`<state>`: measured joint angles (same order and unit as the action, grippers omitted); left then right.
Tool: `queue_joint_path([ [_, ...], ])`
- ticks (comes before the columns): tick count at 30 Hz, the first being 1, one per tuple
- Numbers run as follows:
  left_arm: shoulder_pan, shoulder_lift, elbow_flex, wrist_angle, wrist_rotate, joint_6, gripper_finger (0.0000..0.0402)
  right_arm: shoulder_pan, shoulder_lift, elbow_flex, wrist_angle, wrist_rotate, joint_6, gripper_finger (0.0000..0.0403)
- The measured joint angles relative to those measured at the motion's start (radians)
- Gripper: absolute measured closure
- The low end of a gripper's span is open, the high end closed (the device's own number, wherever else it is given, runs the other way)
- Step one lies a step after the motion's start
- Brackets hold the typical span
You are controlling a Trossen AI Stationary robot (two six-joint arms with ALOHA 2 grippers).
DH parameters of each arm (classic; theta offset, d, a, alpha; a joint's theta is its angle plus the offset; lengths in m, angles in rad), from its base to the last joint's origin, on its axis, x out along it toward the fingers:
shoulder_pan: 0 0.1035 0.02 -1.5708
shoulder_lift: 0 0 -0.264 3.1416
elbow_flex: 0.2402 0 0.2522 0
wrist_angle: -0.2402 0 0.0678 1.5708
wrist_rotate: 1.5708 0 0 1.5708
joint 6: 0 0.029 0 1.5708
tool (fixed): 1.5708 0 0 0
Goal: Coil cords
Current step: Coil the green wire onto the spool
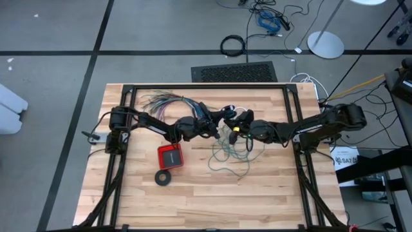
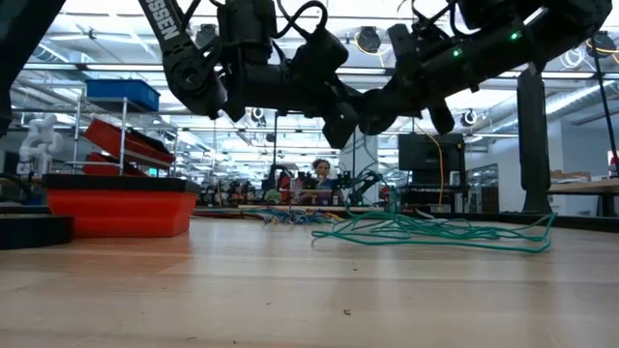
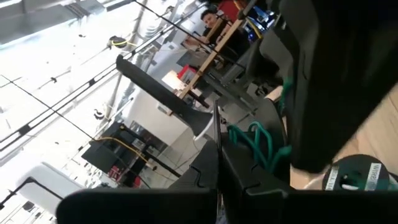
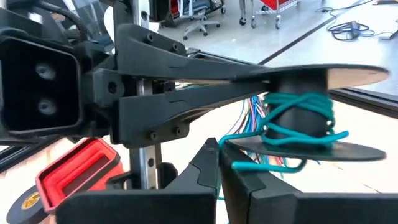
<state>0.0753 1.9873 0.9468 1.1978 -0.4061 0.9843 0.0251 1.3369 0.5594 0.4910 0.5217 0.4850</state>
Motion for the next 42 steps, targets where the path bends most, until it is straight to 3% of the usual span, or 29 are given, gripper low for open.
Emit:
queue_joint_path([
  [16,-0.033,0.001,-0.023,-0.042,-0.068,0.018,0.0402,-0.003,-0.258,0.0,-0.427,0.002,-0.04,0.0402],
  [21,-0.053,0.001,-0.023,-0.041,-0.068,-0.041,0.0402,-0.009,-0.305,0.0,-0.521,0.002,-0.064,0.0402],
  [27,-0.063,0.001,-0.022,-0.061,-0.102,-0.063,0.0402,-0.009,-0.297,0.0,-0.597,-0.016,-0.102,0.0402],
  [32,-0.064,0.001,-0.022,-0.079,-0.148,-0.061,0.0402,0.035,-0.257,0.0,-0.585,-0.137,-0.185,0.0402],
  [38,-0.064,0.001,-0.022,-0.092,-0.153,-0.062,0.0402,0.103,-0.168,0.0,-0.561,-0.126,-0.234,0.0402],
  [42,-0.065,0.001,-0.022,-0.091,-0.153,-0.063,0.0402,0.137,-0.082,0.0,-0.518,-0.029,-0.238,0.0381],
])
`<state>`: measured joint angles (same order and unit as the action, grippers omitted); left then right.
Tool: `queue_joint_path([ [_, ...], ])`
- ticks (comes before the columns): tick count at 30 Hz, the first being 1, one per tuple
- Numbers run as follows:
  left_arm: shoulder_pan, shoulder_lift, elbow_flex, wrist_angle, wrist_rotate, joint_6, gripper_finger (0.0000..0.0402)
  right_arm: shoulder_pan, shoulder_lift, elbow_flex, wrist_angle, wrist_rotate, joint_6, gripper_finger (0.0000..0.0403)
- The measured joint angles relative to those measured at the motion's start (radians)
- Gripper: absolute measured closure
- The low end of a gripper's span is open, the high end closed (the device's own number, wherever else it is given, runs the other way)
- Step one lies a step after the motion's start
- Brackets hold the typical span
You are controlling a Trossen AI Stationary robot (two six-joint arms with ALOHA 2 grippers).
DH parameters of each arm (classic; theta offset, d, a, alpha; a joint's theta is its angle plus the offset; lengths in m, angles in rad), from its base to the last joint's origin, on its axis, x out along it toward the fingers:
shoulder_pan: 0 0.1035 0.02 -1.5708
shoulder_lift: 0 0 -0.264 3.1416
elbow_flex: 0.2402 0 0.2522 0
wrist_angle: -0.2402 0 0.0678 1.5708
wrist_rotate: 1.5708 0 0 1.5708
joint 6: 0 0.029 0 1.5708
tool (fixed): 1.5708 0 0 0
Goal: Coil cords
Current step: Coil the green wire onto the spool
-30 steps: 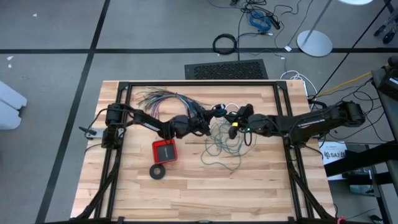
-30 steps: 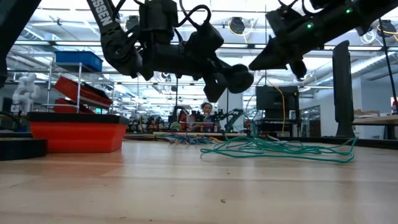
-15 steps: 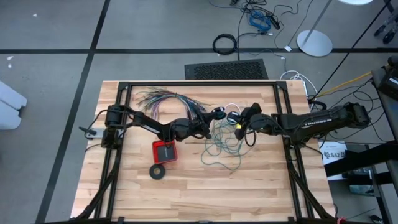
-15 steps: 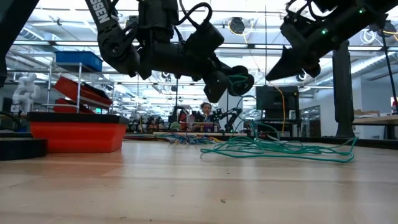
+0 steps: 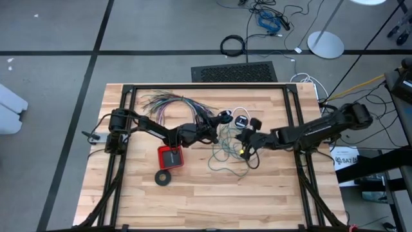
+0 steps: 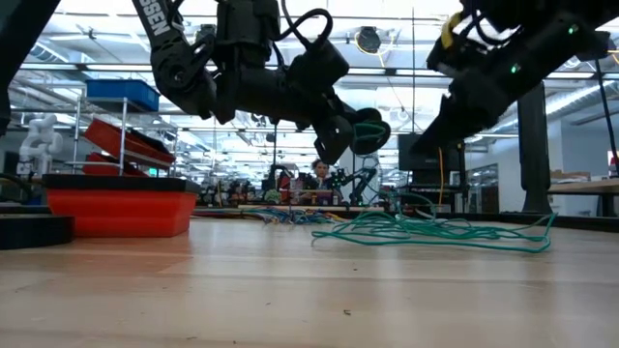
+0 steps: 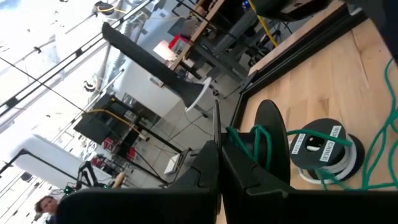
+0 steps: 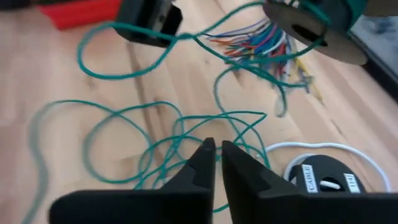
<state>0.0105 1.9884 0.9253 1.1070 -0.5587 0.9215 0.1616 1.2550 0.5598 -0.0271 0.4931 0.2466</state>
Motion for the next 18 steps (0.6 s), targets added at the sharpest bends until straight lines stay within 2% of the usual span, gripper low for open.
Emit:
queue_joint_path([
  [3,0.0,0.0,0.0,0.0,0.0,0.0,0.0402,0.009,0.073,0.0,0.052,0.06,0.008,0.0352],
  [9,0.0,0.0,0.0,0.0,0.0,0.0,0.0402,0.001,0.227,0.0,0.274,0.057,-0.018,0.0301],
  [13,0.0,0.0,0.0,0.0,0.0,-0.001,0.0402,-0.01,0.323,0.0,0.431,0.058,-0.065,0.0294],
  [18,0.0,0.0,0.0,0.001,0.0,-0.001,0.0402,-0.064,0.438,0.0,0.527,0.051,-0.042,0.0293],
])
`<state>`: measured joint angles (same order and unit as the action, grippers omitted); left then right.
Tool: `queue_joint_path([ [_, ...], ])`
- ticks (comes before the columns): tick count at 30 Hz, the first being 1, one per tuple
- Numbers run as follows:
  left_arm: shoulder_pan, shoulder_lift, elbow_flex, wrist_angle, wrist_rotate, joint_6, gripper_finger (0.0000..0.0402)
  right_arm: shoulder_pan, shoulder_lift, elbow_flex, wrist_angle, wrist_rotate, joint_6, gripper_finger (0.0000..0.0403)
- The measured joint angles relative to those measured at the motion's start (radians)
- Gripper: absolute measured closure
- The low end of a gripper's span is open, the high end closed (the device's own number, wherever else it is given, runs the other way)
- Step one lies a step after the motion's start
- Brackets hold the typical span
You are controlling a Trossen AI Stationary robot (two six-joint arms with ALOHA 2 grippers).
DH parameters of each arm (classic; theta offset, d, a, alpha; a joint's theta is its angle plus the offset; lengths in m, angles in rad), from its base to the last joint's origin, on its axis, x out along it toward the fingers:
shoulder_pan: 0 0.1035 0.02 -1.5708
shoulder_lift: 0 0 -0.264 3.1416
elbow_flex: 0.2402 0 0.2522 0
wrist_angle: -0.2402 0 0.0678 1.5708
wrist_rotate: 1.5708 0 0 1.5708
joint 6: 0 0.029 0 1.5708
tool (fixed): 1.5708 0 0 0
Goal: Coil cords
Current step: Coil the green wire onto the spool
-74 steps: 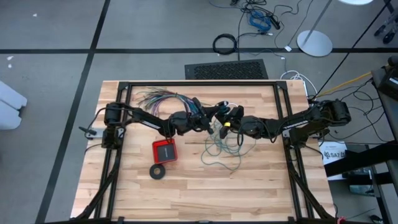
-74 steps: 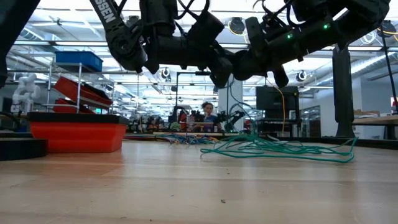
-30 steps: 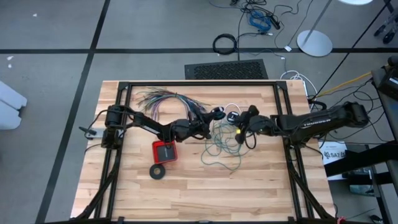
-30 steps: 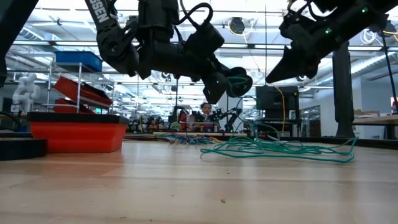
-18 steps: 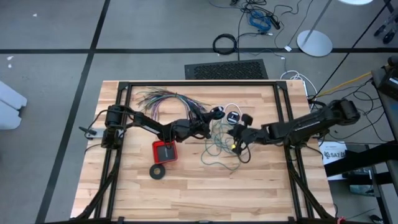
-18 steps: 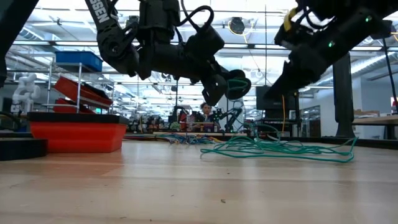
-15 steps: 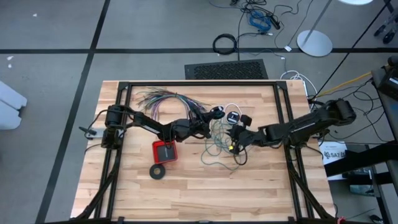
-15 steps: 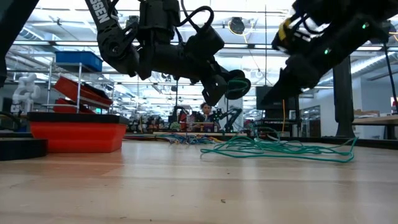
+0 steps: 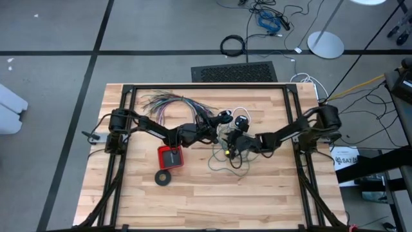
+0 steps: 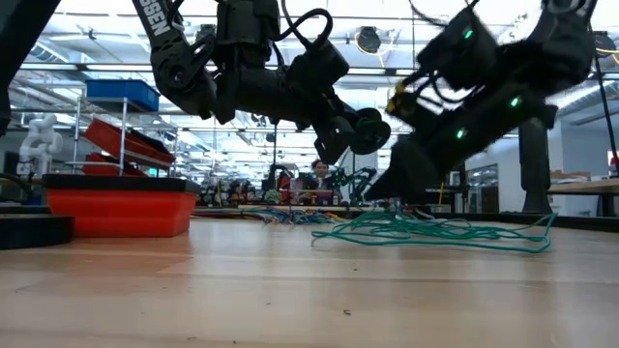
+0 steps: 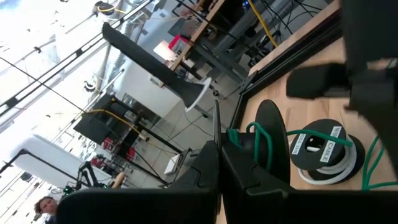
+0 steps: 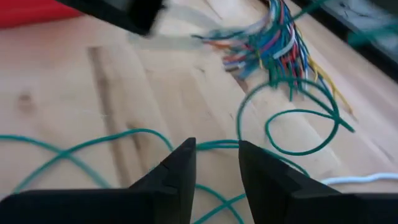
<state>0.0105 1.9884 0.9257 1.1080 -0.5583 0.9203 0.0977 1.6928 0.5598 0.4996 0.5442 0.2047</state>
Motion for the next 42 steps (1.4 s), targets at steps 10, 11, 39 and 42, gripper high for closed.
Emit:
queue_joint_path([
  [10,0.0,0.0,0.0,0.0,0.007,-0.002,0.0402,-0.032,0.077,0.0,0.115,0.066,0.019,0.0293],
  [11,0.0,0.0,0.0,0.0,0.007,-0.002,0.0402,-0.031,0.077,0.0,0.115,0.088,0.019,0.0293],
  [39,0.0,-0.001,0.0,0.002,0.005,-0.051,0.0402,-0.048,0.04,-0.007,0.322,0.205,-0.025,0.0293],
  [42,0.0,-0.001,0.0,0.03,-0.019,-0.054,0.0402,-0.058,0.045,-0.046,0.38,0.196,0.013,0.0293],
])
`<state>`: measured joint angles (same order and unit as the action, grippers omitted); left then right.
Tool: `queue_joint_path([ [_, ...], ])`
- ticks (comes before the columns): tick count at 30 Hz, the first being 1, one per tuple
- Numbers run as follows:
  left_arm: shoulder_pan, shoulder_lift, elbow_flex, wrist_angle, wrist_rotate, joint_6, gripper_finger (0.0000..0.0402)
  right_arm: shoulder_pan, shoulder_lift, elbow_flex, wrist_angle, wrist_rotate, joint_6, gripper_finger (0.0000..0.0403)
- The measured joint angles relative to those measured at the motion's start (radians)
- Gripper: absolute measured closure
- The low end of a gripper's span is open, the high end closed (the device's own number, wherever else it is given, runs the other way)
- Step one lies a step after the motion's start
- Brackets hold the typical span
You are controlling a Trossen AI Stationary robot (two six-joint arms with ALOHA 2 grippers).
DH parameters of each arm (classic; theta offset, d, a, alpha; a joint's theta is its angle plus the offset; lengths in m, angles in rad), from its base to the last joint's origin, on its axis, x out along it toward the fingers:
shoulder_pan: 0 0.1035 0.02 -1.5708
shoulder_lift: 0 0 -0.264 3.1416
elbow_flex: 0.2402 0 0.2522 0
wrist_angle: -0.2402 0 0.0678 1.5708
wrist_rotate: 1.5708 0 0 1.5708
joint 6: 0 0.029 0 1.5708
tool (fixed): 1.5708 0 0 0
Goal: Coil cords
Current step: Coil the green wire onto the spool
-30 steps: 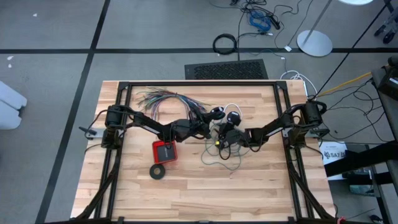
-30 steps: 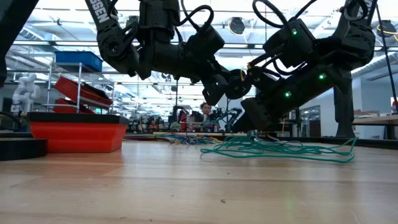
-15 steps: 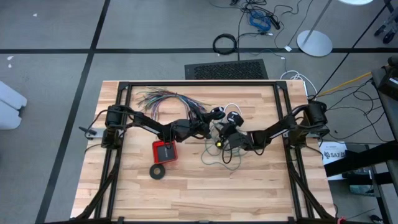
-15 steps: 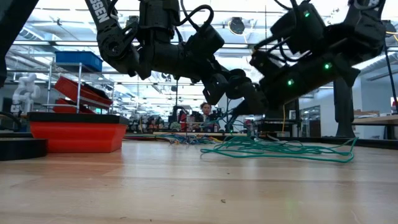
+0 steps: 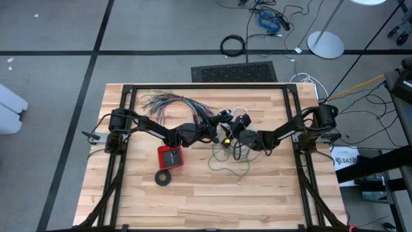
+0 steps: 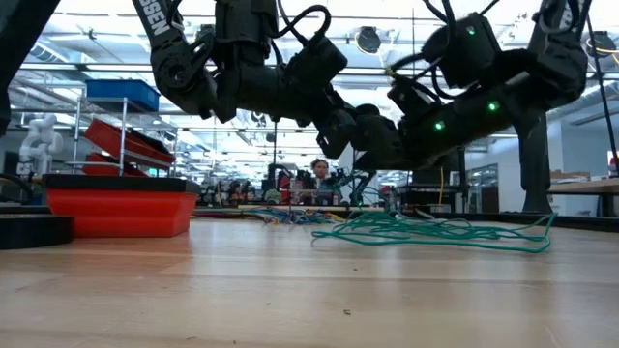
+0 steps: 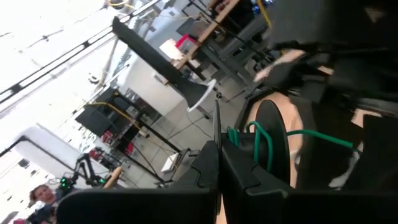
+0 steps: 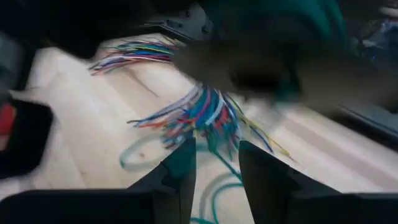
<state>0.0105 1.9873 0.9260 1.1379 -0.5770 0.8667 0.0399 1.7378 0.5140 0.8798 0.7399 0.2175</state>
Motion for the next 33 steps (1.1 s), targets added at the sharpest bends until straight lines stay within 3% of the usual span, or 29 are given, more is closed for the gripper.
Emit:
queue_joint_path([
  [5,0.005,-0.001,0.0,0.009,-0.001,-0.06,0.0402,0.018,0.0,-0.086,0.193,0.063,0.007,0.0301],
  [11,0.021,-0.001,0.0,0.021,0.04,-0.15,0.0402,0.02,0.0,-0.148,0.41,-0.006,-0.074,0.0311],
  [18,0.026,-0.001,0.0,0.083,0.068,-0.189,0.0402,-0.006,0.0,-0.149,0.418,-0.063,-0.081,0.0312],
  [33,0.027,-0.048,0.001,0.101,0.076,-0.207,0.0402,-0.001,0.0,-0.161,0.33,-0.058,-0.042,0.0312],
])
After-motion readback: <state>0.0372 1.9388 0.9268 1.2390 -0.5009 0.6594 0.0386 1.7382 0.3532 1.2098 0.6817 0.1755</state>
